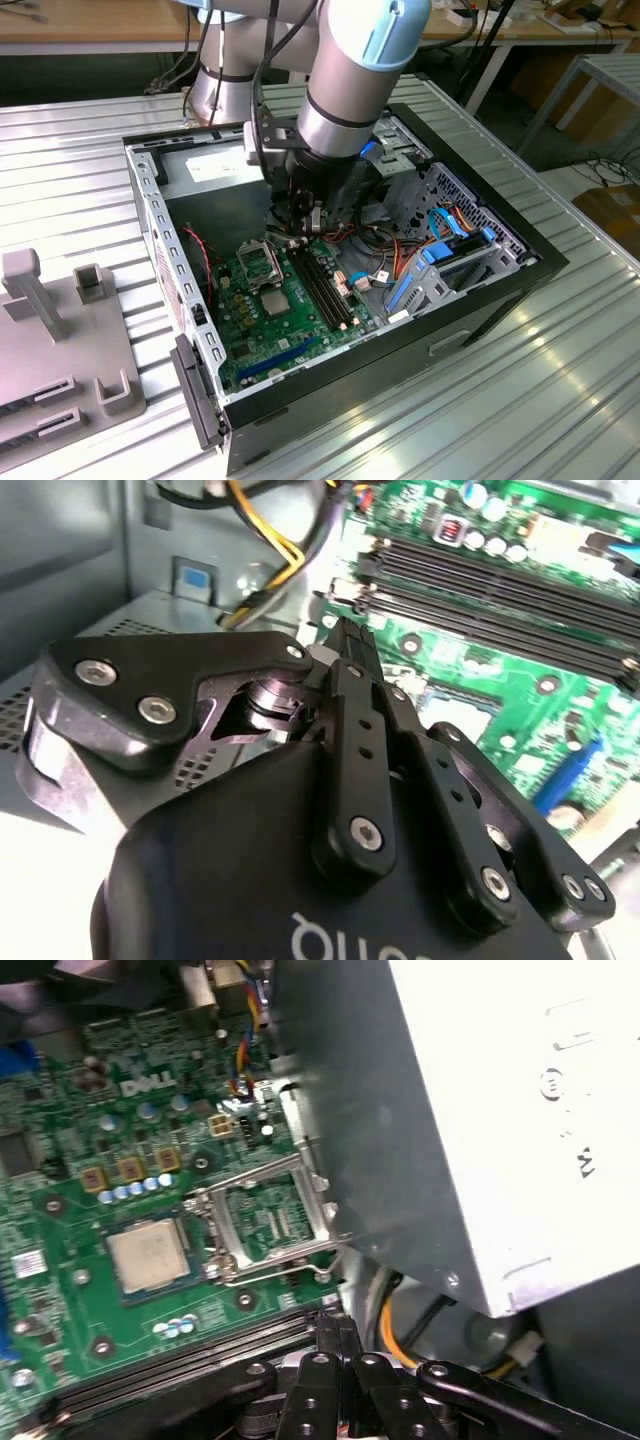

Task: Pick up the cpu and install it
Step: 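Place the cpu into insertion slot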

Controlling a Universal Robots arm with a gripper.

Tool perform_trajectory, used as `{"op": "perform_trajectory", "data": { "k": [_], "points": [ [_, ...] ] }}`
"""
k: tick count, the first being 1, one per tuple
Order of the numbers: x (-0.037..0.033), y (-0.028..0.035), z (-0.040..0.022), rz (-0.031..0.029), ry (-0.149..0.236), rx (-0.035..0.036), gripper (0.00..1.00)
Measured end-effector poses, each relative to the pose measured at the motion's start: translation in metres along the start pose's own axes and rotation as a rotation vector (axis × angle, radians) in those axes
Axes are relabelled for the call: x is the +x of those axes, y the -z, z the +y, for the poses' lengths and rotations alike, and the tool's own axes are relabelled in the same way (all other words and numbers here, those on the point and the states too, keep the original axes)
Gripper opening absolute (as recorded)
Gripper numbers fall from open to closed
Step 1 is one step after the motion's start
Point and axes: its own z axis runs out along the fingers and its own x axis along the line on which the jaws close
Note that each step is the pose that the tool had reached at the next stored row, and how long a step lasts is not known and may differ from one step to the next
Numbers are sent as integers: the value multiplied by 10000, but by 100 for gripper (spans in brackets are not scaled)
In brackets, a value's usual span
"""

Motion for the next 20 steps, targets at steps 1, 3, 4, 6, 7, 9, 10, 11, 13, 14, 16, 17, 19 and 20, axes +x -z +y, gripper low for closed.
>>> {"op": "perform_trajectory", "data": {
  "k": [1,3,4,6,7,9,10,11,13,14,16,17,19,20],
  "points": [
    [2,-2,-3,-94,1,-33,11],
    [2,-2,-3,-131,0,-45,11],
    [2,-2,-3,-132,0,-46,11],
    [2,-2,-4,-150,1,-51,11],
    [2,-2,-4,-150,2,-51,11],
    [2,-2,-4,-150,1,-51,11],
    [2,-2,-4,-150,2,-51,11],
    [2,-2,-4,-150,2,-52,11],
    [2,-2,-4,-150,1,-51,11],
    [2,-2,-4,-151,1,-51,11],
    [2,-2,-4,-151,1,-52,11],
    [2,-2,-5,-157,1,-55,11],
    [3,-6,-6,-295,6,-96,11],
    [5,-9,-6,-404,7,-127,11]
  ]
}}
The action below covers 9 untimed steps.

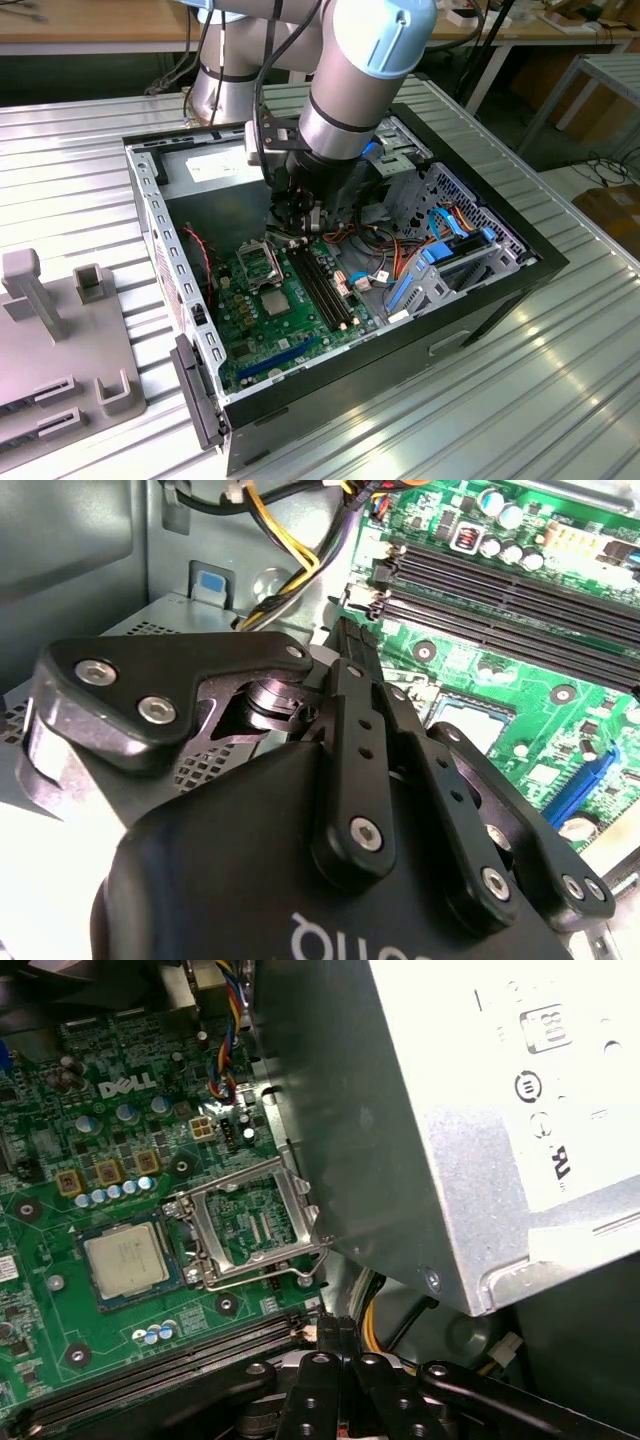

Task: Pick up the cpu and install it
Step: 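Place the cpu into insertion slot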

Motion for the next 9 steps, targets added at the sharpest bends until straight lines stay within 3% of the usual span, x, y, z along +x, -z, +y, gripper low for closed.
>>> {"op": "perform_trajectory", "data": {
  "k": [2,3,6,7,9],
  "points": [
    [16,-11,-5,-143,-1,-54,11],
    [34,-21,-10,-176,-3,-80,11],
    [62,-58,-20,-148,-27,-192,11],
    [63,-81,-30,-130,-41,-260,11],
    [62,-103,-51,-71,-83,-460,11]
  ]
}}
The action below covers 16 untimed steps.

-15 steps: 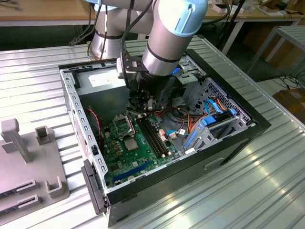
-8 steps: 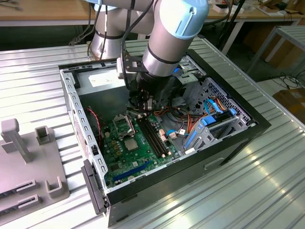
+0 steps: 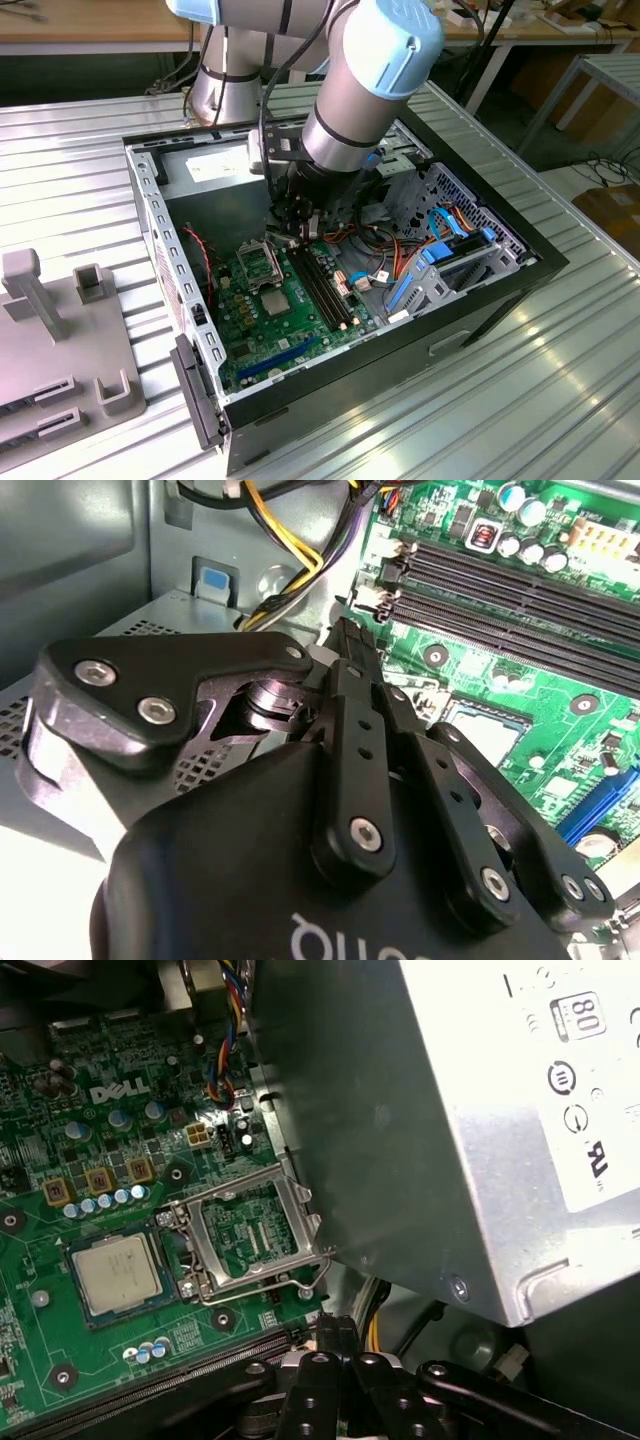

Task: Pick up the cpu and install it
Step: 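Place the cpu into insertion slot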

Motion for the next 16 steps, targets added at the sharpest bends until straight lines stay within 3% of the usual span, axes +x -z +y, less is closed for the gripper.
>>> {"op": "perform_trajectory", "data": {
  "k": [1,5,9,16],
  "points": [
    [0,-7,-3,14,-11,-46,11],
    [3,-31,-5,3,-12,-64,11],
    [7,-46,-8,-130,-3,-103,11],
    [15,-53,-11,-135,-50,-95,11]
  ]
}}
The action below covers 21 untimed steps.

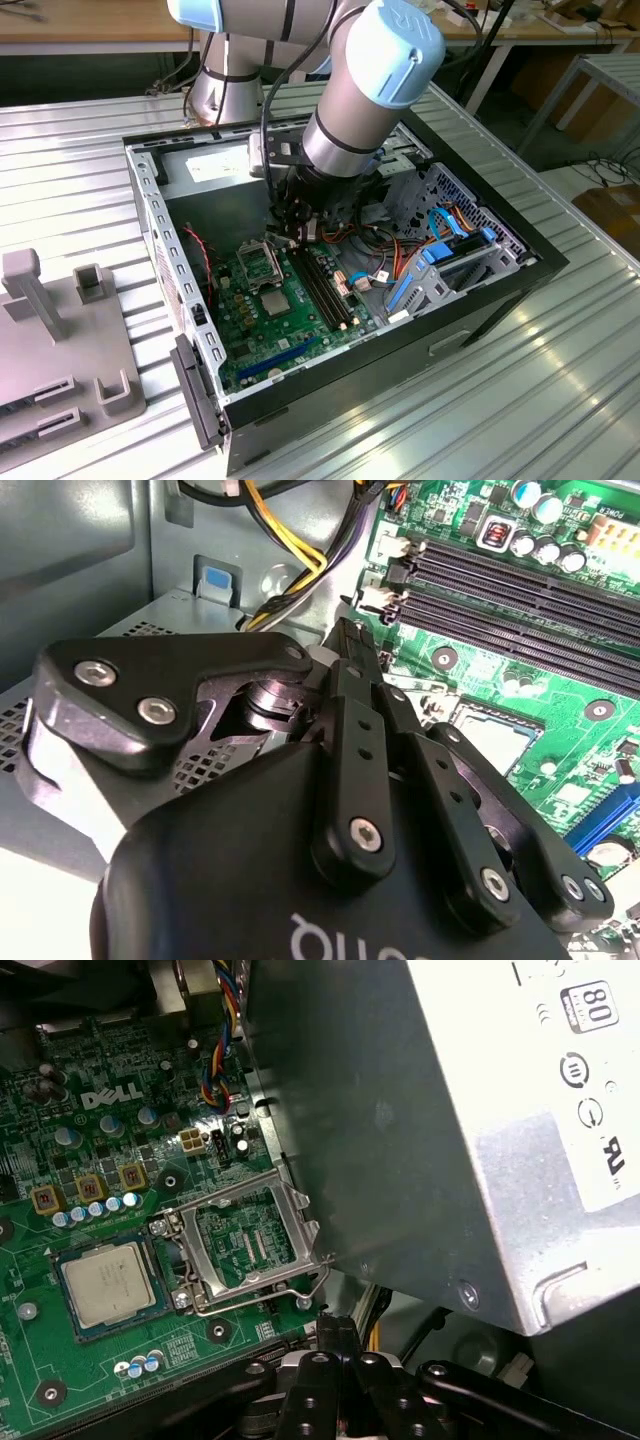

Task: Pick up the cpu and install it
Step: 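Place the cpu into insertion slot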

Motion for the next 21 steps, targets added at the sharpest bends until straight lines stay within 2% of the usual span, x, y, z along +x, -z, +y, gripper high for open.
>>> {"op": "perform_trajectory", "data": {
  "k": [9,10,16,21],
  "points": [
    [16,-91,-11,-9,-106,12,11],
    [27,-125,-9,-16,-160,24,11],
    [40,-171,-3,-16,-164,23,11],
    [49,-207,1,-83,-168,5,11]
  ]
}}
